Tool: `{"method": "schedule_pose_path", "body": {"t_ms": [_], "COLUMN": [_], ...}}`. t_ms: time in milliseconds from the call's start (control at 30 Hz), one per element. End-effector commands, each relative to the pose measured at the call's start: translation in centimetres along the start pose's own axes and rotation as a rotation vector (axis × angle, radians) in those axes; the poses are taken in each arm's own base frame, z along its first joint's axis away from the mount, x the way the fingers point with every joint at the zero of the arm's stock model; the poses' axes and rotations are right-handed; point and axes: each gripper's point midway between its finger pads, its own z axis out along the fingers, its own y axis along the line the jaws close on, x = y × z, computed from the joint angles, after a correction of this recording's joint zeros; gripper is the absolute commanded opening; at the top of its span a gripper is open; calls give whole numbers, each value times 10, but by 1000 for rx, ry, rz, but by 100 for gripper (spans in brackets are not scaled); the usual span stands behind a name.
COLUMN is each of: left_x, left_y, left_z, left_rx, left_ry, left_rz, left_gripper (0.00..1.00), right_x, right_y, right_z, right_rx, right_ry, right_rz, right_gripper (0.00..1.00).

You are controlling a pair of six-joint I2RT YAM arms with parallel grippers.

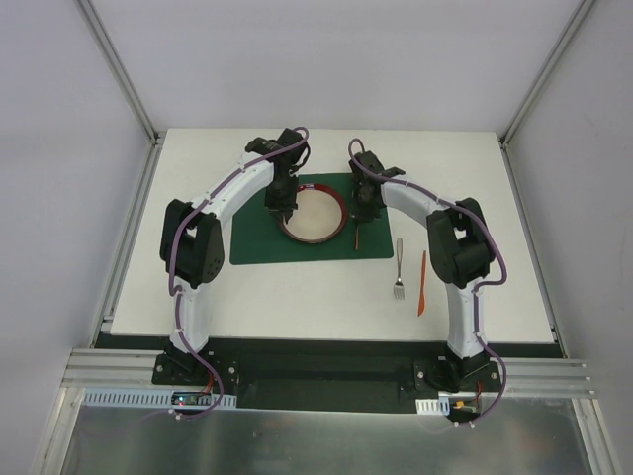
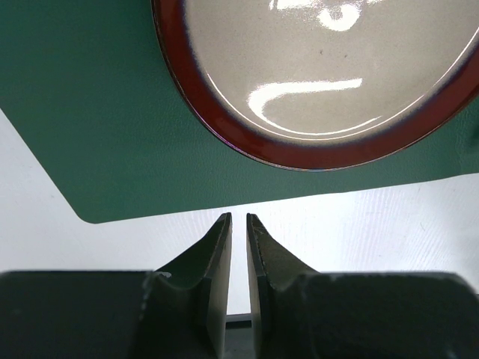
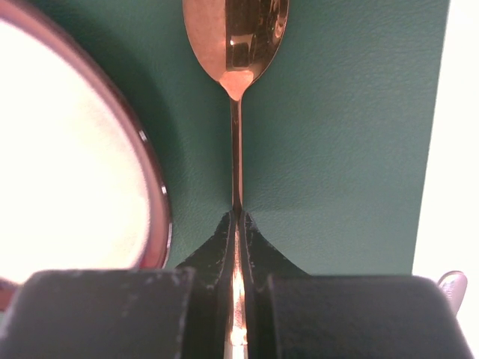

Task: Set the dinner table for one person
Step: Place the spoon on the napkin.

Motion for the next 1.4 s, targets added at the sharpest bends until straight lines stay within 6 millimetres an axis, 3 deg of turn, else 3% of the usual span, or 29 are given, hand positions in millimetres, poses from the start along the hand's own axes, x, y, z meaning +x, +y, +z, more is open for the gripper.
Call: {"method": "schedule_pose_path", "body": {"t_ms": [0,867,1033,1233,1367], "left_x": [2,4,5,5,5], "left_y": [5,9,9,9,9], "left_z": [-5,-2,-2,-3,-2], "left_rx": [-3,-7,-7,-7,-9], "left_ry": [13,24,24,24,25], "left_rz": [-25,-31,-31,-31,-32], "left_gripper": [13,12,12,12,12], "right_x": [5,29,34,23,7], "right_y": [11,4,0,-4,-7], "right_z": [0,11,12,-10,-41], "right_rx": [-33,-17,-2,14,22], "right_ry": [13,59,68,16,-49], "right_rz": [-3,19,33,21,-2], "right_gripper": [0,0,17,24,23]}}
